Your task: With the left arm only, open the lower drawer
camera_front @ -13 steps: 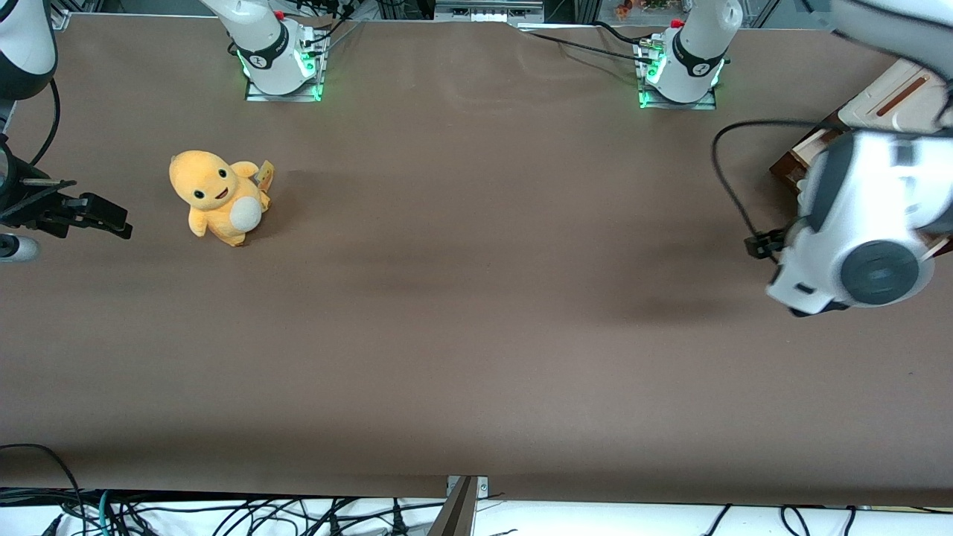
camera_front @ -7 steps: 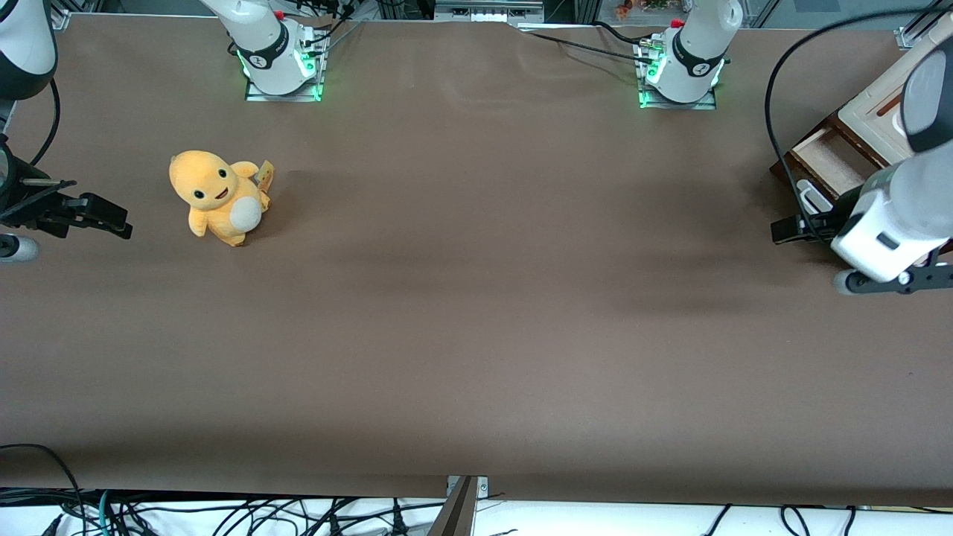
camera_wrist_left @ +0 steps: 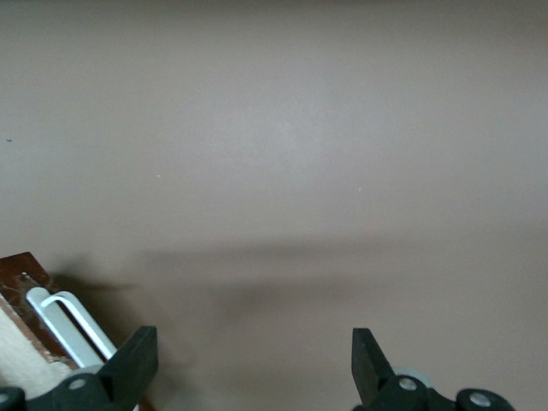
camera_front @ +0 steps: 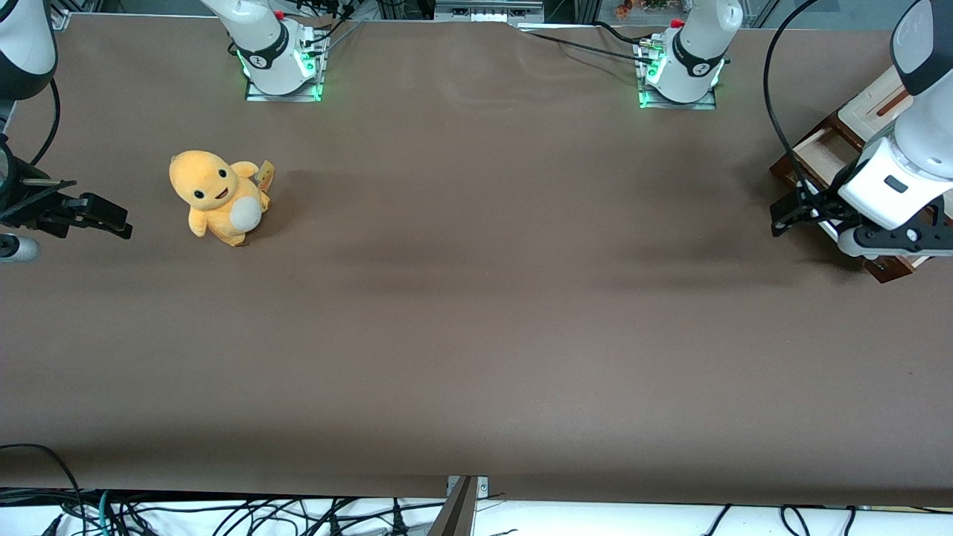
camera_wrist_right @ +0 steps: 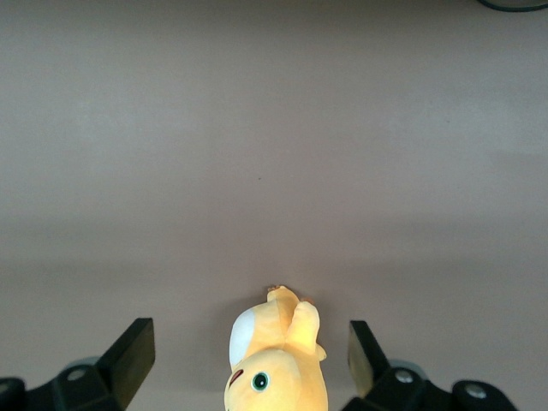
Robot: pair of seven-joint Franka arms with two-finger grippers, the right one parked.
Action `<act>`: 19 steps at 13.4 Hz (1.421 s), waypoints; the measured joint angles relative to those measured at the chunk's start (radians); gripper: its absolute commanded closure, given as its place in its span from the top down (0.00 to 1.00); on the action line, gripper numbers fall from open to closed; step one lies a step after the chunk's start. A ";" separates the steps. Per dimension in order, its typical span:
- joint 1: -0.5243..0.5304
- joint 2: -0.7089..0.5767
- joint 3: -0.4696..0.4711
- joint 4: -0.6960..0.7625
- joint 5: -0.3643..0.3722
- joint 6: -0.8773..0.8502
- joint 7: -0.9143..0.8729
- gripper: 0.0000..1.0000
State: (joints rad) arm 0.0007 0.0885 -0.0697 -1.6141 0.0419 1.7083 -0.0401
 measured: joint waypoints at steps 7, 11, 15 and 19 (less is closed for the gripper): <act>-0.018 -0.010 0.030 -0.012 0.001 -0.038 0.033 1.00; -0.018 -0.011 0.030 -0.013 -0.008 -0.039 0.033 1.00; -0.018 -0.019 0.029 -0.013 -0.056 -0.042 0.033 1.00; -0.018 -0.041 0.029 -0.029 -0.056 -0.050 0.033 1.00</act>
State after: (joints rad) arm -0.0169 0.0476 -0.0406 -1.6429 -0.0143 1.6583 -0.0069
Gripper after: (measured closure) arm 0.000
